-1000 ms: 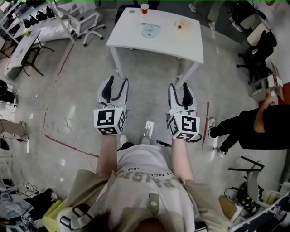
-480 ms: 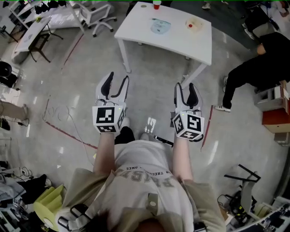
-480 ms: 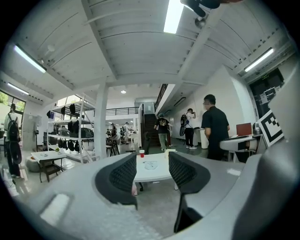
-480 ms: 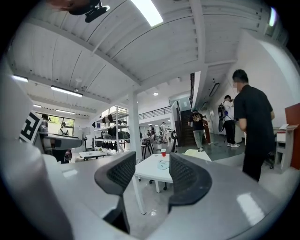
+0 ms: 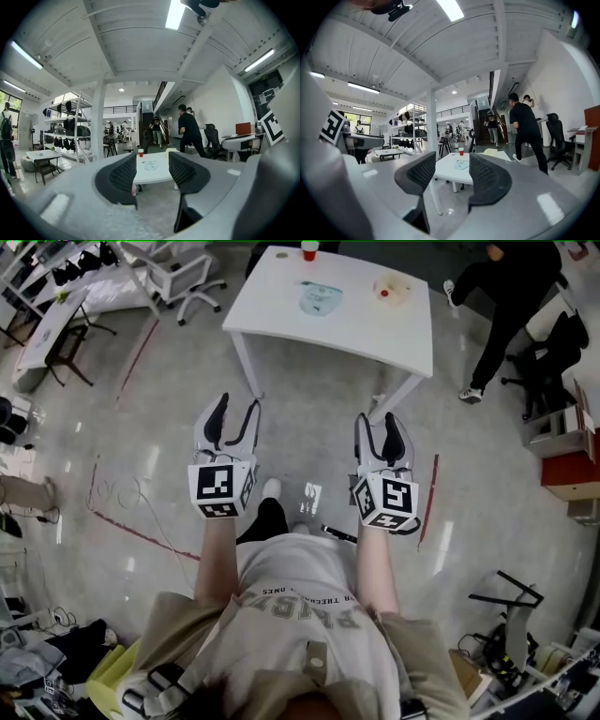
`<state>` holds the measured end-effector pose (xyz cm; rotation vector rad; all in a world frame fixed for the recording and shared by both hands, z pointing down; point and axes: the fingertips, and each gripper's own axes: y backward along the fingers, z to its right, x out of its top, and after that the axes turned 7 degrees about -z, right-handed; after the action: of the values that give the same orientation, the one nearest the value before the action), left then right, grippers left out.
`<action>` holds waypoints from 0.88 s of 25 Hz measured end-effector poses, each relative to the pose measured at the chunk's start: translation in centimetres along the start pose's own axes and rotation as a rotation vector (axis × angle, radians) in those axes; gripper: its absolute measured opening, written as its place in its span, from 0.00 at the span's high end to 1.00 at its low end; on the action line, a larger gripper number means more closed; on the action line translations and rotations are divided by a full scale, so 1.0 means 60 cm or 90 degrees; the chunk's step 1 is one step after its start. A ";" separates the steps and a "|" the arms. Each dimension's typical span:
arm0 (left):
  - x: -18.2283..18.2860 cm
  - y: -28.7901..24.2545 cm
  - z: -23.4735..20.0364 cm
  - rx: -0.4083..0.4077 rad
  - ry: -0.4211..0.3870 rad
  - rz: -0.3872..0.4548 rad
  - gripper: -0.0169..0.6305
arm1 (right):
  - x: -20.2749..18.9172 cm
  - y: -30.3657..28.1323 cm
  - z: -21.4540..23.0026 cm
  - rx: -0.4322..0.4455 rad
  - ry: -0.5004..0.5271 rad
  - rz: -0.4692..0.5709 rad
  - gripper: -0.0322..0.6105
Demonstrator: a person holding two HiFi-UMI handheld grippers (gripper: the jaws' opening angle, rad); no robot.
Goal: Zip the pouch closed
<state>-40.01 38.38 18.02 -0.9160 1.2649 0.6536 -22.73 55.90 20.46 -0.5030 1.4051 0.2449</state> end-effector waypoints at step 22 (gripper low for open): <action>0.035 -0.302 -0.205 -0.078 -0.017 -0.024 0.63 | 0.034 -0.315 -0.018 -0.090 -0.023 -0.023 0.64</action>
<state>-30.65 18.53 19.30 -1.0261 1.1904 0.7171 -14.81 38.65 22.00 -0.6362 1.3490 0.3242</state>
